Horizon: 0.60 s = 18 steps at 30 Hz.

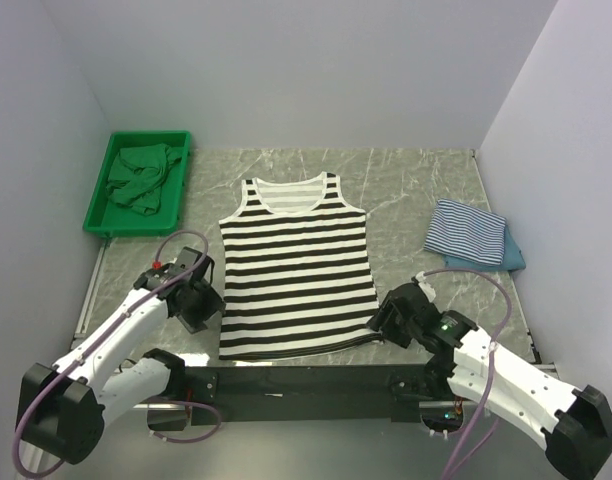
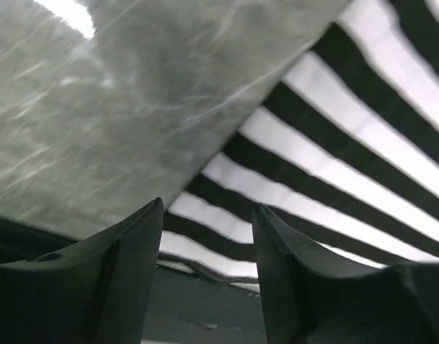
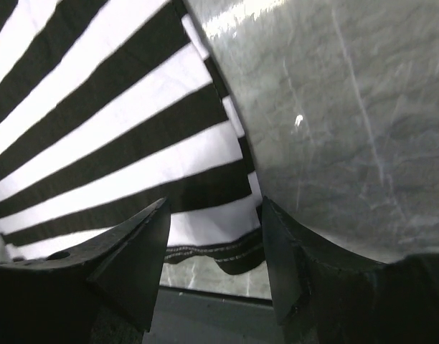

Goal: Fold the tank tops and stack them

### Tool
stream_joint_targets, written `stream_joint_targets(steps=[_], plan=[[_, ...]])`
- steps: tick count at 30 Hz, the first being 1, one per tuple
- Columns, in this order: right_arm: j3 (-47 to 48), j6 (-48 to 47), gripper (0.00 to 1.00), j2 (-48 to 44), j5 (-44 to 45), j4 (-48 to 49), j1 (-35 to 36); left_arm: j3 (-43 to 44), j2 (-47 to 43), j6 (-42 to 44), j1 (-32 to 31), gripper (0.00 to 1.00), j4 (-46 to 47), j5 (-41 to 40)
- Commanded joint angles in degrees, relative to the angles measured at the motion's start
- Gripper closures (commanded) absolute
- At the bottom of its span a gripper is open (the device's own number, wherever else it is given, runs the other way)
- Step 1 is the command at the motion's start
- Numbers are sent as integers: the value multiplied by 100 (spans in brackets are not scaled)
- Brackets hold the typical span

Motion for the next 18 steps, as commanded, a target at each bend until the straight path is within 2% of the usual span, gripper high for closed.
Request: stream_joint_targets(steps=[1,10,18], plan=[[-177,215,39,-206,-345,-530,-20,263,89,-73,-32,41,-710,100],[-203,224,39,-241,-478,-926,-29,88,573,-126,-375,40,-1019,582],[113,-153,40,541,-477,-1083,-99,166,1346,252,-498,46,-931,855]])
